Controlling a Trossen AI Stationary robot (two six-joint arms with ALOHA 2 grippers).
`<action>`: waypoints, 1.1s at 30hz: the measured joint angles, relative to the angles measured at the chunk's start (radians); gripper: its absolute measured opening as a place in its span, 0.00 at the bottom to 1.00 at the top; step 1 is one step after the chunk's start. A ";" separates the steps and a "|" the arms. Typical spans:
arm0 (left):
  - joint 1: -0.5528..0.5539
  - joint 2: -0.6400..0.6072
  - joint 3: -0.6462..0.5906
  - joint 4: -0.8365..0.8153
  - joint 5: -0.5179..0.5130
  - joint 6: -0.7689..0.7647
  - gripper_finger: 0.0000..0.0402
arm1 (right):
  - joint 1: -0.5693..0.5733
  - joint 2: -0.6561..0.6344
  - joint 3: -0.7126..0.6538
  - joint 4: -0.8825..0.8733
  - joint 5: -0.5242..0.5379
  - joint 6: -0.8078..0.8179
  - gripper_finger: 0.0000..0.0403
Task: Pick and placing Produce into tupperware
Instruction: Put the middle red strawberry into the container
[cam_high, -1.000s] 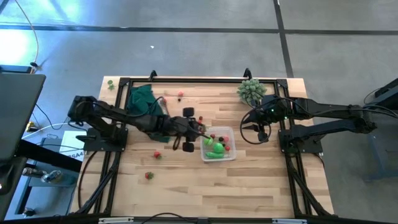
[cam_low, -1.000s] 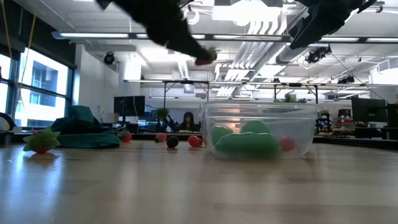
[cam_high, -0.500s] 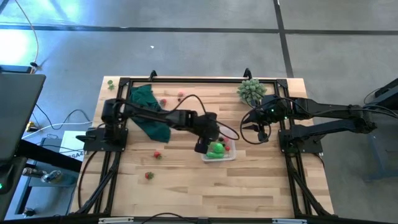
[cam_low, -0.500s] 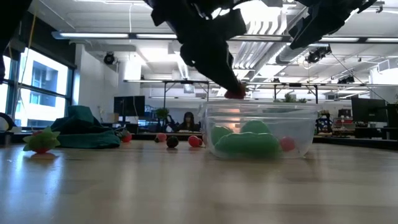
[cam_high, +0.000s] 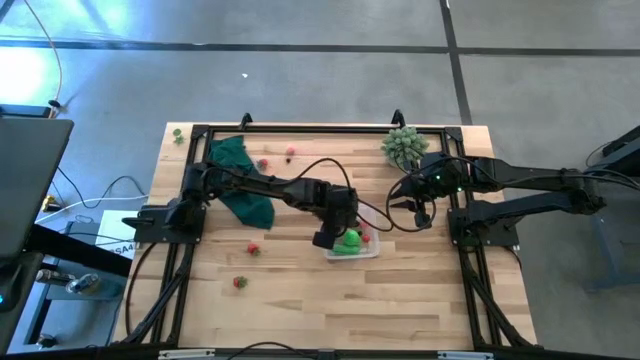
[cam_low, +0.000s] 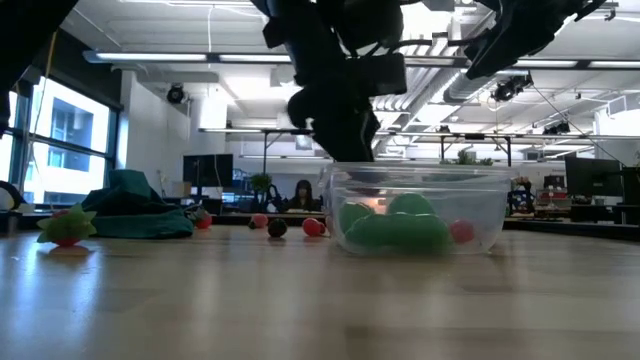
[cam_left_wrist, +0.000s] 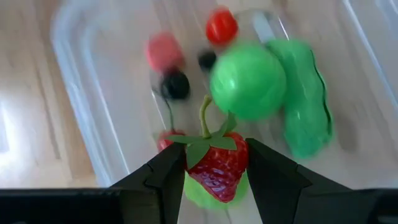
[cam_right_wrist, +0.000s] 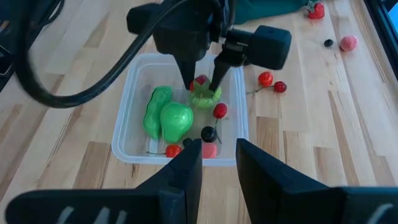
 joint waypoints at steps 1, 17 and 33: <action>0.000 0.000 0.001 -0.010 0.004 0.000 0.37 | 0.000 0.000 0.000 0.000 0.000 0.000 0.22; -0.049 -0.001 0.002 -0.094 0.043 -0.019 0.37 | 0.000 0.000 0.000 0.000 0.000 0.000 0.22; -0.046 -0.002 0.001 -0.081 0.077 -0.042 0.37 | 0.000 0.000 0.000 0.000 0.000 0.000 0.22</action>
